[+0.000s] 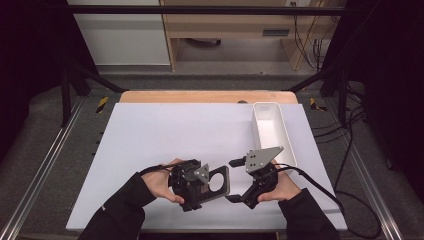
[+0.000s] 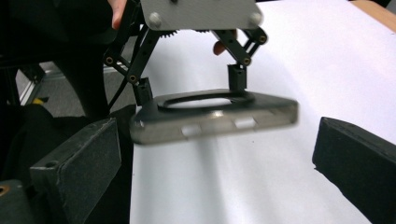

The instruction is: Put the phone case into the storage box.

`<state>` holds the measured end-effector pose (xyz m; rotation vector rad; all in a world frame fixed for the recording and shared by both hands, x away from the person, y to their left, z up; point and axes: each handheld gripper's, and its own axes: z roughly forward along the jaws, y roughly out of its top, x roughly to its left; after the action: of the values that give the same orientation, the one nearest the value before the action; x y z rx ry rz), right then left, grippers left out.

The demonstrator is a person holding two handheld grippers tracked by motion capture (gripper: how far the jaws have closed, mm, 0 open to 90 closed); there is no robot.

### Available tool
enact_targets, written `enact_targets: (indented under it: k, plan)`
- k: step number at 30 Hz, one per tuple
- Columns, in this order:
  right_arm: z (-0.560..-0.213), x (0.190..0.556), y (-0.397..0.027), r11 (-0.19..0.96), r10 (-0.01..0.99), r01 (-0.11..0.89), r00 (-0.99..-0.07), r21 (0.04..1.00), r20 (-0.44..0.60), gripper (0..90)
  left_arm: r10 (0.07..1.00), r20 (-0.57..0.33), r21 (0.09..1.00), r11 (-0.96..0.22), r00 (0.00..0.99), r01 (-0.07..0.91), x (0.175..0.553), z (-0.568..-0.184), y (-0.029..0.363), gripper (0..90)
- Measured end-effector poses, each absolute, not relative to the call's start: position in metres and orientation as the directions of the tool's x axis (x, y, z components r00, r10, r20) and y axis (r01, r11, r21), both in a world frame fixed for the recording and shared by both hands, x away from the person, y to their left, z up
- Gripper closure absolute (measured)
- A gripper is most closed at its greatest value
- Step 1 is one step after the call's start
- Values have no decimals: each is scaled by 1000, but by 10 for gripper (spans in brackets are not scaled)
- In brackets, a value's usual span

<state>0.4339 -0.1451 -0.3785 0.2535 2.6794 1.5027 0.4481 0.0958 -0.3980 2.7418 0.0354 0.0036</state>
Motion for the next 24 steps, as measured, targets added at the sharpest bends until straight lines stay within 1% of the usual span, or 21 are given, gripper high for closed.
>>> enact_targets:
  k: [5,12,24]
  plan:
    - [-381,435,-151,493,197,138,-979,859,44,12,58,3,446,-894,998,51,449,-397,107,117]
    - [-389,434,-156,469,196,155,-978,869,69,12,99,0,539,-838,995,83,448,-396,123,117]
    - [-398,434,-156,428,229,174,-970,887,79,12,134,-32,684,-720,990,120,445,-403,142,116]
